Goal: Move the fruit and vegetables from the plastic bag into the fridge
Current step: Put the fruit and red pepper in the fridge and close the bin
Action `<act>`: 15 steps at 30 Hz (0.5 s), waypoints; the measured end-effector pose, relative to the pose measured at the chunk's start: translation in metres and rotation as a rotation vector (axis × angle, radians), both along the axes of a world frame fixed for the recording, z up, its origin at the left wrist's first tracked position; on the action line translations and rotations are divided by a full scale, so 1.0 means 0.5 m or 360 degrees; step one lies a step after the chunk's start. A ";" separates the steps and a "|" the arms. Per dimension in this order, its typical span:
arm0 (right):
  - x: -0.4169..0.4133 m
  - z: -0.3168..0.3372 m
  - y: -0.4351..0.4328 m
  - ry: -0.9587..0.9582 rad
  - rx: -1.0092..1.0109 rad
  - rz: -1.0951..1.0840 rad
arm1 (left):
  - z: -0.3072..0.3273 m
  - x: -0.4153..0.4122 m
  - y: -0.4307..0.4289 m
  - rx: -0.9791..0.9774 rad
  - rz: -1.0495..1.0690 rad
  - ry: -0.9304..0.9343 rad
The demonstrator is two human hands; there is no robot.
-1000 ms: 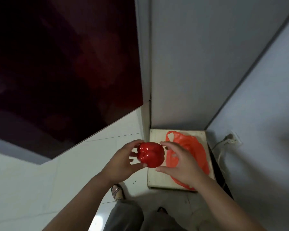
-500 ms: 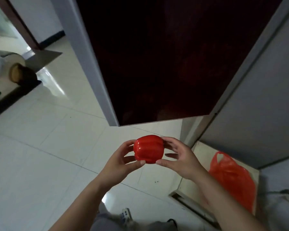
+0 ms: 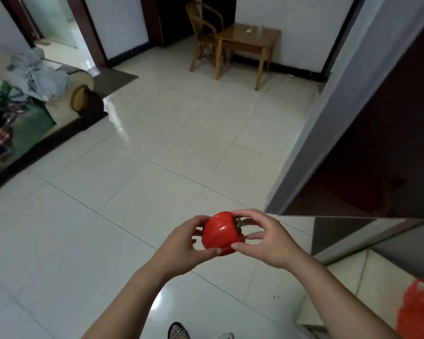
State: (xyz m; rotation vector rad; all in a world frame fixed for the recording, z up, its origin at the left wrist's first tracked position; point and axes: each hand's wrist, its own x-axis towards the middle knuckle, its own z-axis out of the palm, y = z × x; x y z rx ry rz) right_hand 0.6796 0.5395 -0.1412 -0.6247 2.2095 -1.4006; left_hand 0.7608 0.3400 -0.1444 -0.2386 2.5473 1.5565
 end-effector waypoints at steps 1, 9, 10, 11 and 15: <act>-0.002 0.006 -0.035 0.0038 0.0015 0.0018 | 0.005 -0.003 -0.034 -0.0034 -0.0009 0.0009; -0.054 0.007 -0.217 0.0122 -0.0002 0.0000 | 0.020 -0.078 -0.217 -0.0084 -0.0112 -0.0009; -0.071 0.005 -0.229 0.0123 -0.0009 -0.0024 | 0.020 -0.099 -0.228 -0.0086 -0.0117 -0.0014; -0.090 0.001 -0.237 0.0123 -0.0019 -0.0063 | 0.019 -0.121 -0.238 -0.0087 -0.0111 -0.0019; -0.179 -0.022 -0.250 0.0052 -0.0101 -0.0320 | 0.013 -0.229 -0.273 0.0009 -0.0029 -0.0019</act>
